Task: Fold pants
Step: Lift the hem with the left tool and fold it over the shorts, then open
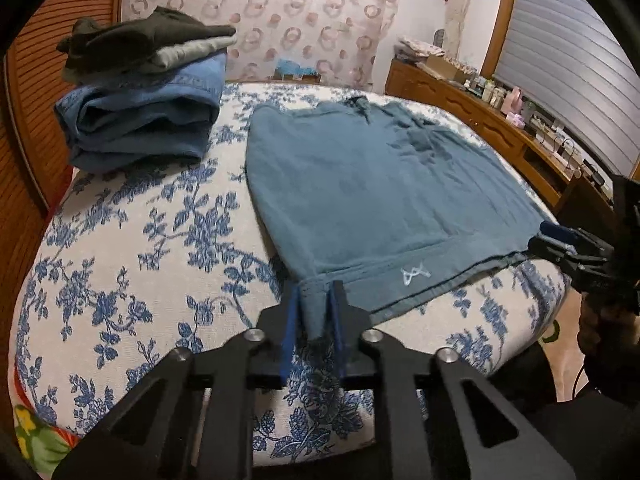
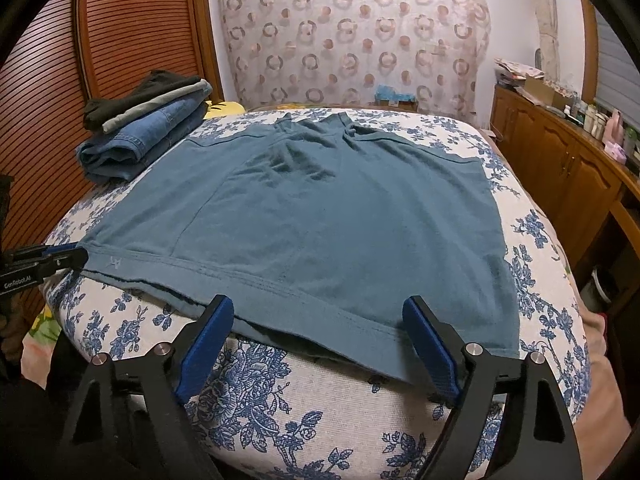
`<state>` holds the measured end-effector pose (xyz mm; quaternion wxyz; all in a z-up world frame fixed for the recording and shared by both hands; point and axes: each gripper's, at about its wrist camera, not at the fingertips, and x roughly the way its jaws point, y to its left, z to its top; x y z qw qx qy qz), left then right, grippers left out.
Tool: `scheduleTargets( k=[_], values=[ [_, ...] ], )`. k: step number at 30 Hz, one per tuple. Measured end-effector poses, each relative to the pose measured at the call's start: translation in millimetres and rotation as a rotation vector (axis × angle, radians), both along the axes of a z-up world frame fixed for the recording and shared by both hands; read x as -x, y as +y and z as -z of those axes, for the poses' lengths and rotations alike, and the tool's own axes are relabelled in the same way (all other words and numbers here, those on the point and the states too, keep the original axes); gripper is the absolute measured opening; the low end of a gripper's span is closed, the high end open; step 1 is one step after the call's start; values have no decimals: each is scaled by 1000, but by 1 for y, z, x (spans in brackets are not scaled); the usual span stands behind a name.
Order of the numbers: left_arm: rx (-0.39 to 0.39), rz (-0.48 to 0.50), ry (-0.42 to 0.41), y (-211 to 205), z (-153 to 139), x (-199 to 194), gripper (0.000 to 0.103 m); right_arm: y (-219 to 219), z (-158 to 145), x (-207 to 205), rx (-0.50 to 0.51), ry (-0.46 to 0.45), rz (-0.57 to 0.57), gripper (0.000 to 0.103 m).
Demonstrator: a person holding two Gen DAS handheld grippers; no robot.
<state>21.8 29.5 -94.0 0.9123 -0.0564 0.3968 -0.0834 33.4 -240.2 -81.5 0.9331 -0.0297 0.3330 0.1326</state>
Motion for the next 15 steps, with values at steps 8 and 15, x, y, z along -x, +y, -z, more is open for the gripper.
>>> scheduleTargets(
  k=[8,15],
  values=[
    [20,50,-80,-10,-36,-7,10,-4,-2,1,-3,-4,3,84],
    [13,136,-144,-38,-70,-27,9,-11,-7,5,-5,-12,19,81]
  ],
)
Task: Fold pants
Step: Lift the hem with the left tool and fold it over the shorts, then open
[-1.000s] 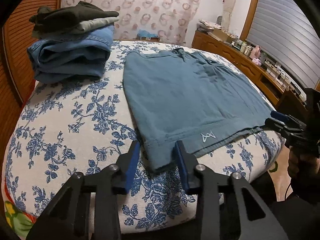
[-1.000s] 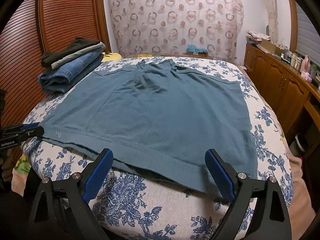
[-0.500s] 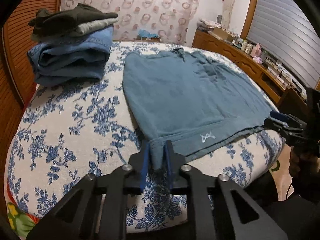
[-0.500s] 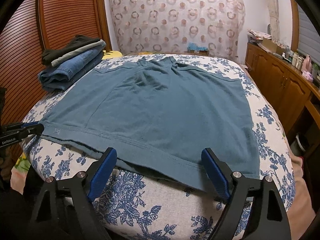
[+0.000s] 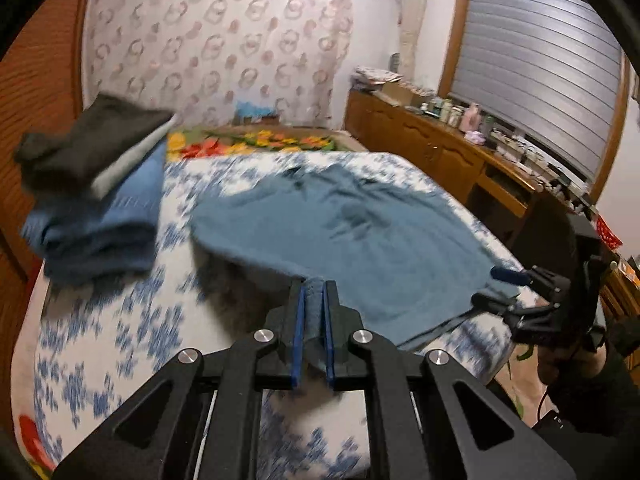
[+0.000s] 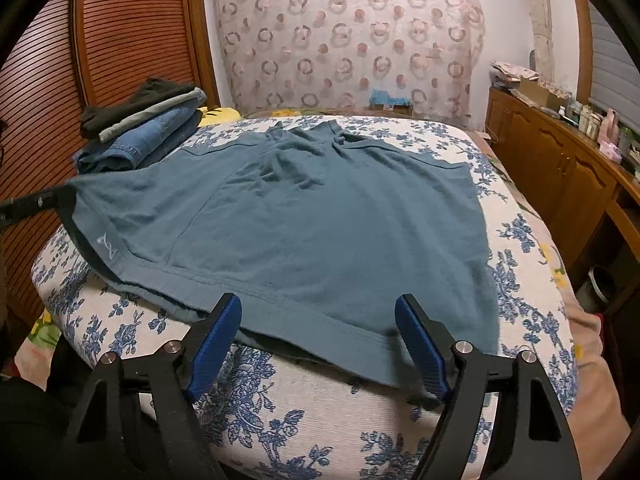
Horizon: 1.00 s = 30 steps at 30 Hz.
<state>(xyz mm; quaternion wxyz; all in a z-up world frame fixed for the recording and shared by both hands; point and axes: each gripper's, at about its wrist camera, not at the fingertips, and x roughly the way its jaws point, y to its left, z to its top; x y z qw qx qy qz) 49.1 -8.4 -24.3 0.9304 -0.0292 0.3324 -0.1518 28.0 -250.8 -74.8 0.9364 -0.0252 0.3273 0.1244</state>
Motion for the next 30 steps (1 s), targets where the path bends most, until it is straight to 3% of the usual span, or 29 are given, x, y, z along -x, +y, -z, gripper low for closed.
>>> scheduleTargets(
  k=[18,30],
  values=[
    [-1,179,-40,-84,-31,-52,9,-22,-12,10,-23,-32,41,80],
    [-16,222,-12,-119,-23,-69,10,-35,-9,14,-41,-36,70,80]
  ],
)
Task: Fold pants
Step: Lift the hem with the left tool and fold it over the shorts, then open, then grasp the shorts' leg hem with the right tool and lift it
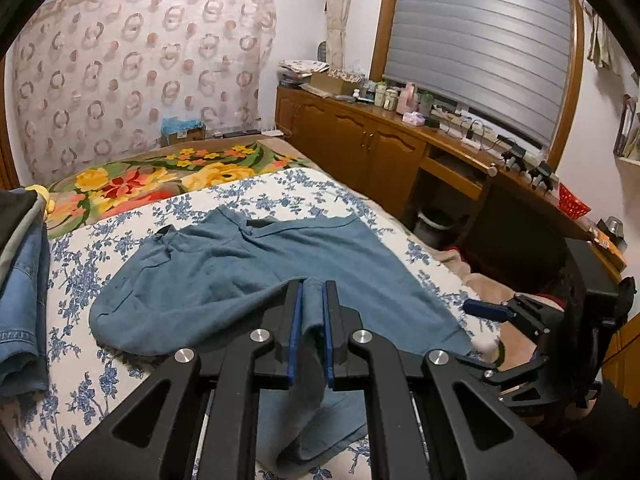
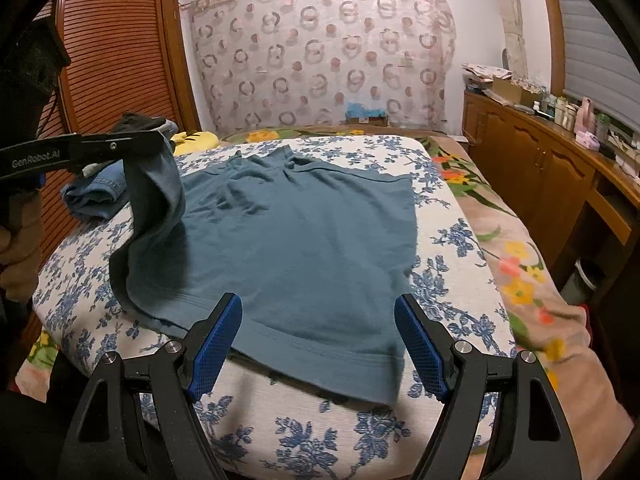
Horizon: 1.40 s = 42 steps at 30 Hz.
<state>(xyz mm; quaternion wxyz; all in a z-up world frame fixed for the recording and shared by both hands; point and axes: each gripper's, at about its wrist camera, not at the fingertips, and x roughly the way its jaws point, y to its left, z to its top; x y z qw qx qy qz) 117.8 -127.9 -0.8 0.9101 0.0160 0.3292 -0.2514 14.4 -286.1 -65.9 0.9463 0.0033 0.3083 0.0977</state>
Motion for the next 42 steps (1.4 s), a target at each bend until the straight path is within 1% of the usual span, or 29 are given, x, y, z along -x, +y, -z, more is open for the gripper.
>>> scheduleTargets(
  k=[2,3,4,5,6,8,10,12,14,16,18,20,25,29,32,33,36,42],
  values=[
    [-2,-13,-2,1,1,0,12,-2,0,-1,-4,3,4,80],
    [0,-17,-3,2,0,0,20,-2,0,-2,-5,4,6,80],
    [3,-23,-5,5,0,2,31,-1,1,-2,-6,5,7,80],
    [8,-28,-7,7,-1,2,38,0,1,-2,-5,5,8,80],
    [17,-35,-12,12,-2,4,50,1,1,-2,-5,6,8,80],
    [23,-48,-16,20,-3,7,57,2,0,-2,-4,6,5,80],
    [23,-65,-17,27,-3,8,77,4,-1,-2,-2,4,1,80],
    [34,-76,-18,35,-1,10,78,6,-2,-3,0,1,-5,80],
    [34,-84,0,43,5,10,78,7,-2,-5,-2,-1,-11,80],
    [16,-110,12,50,14,13,78,7,-2,-8,-5,2,-22,73],
    [-6,-129,27,55,24,14,78,8,-2,-11,-8,3,-32,69],
    [-5,-127,59,62,36,15,78,9,-4,-15,-17,4,-46,66],
    [-13,-154,96,71,53,15,78,14,-13,-29,-21,-10,-70,64],
    [-34,-153,112,70,62,17,78,22,-22,-41,-22,-32,-94,61],
    [-57,-150,130,68,71,20,78,28,-25,-52,-29,-40,-118,54],
    [-62,-145,137,67,74,22,78,31,-24,-54,-33,-38,-124,51],
    [-71,-138,152,67,81,25,78,38,-18,-66,-51,-17,-146,48],
    [-51,-139,183,71,89,27,78,54,0,-86,-42,43,-191,48]
  ],
)
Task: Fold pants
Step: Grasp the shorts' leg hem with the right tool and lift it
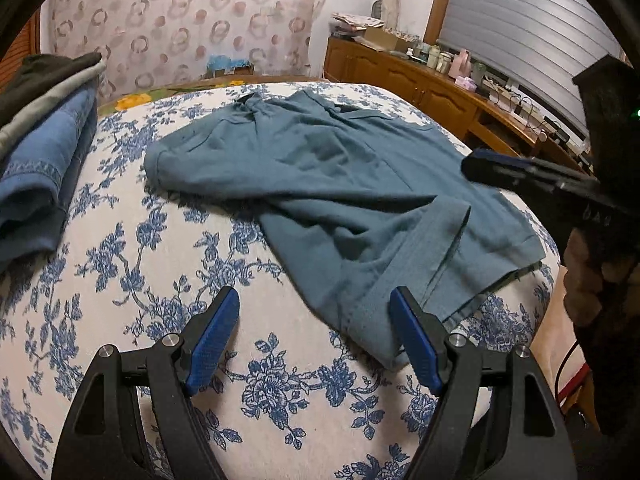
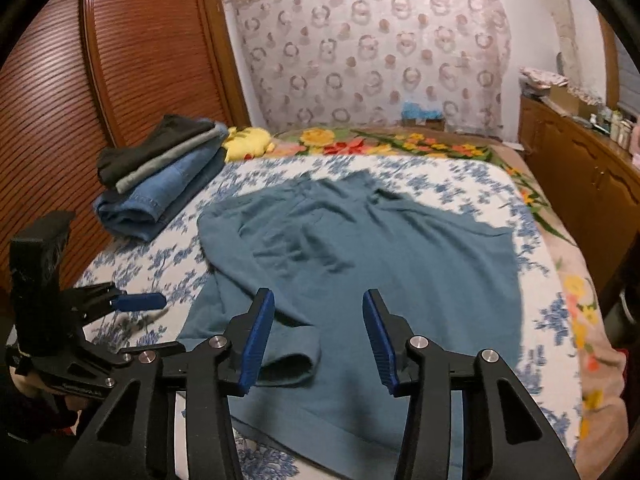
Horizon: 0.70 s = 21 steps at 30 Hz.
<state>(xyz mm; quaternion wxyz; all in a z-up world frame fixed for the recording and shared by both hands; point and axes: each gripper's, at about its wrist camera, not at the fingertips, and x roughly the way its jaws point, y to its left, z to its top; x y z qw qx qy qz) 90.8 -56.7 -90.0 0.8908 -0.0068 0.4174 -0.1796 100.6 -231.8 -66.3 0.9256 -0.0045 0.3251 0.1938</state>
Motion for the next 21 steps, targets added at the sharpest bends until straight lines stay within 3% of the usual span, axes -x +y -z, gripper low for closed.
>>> scheduleTargets(
  k=[8,13,16,21],
  values=[
    [7,-3,-6,0,4,4,78,7,21,-20,4,95,-22,44],
    [11,-4,-5,0,4,4,78,12,28,-28,-5,130,-51,27],
    [15,-1,2,1,4,2,78,15,24,-24,-14,107,-70,12],
    [35,-1,-10,3,-3,3,78,14,5,-8,-31,21,-78,8]
  ],
)
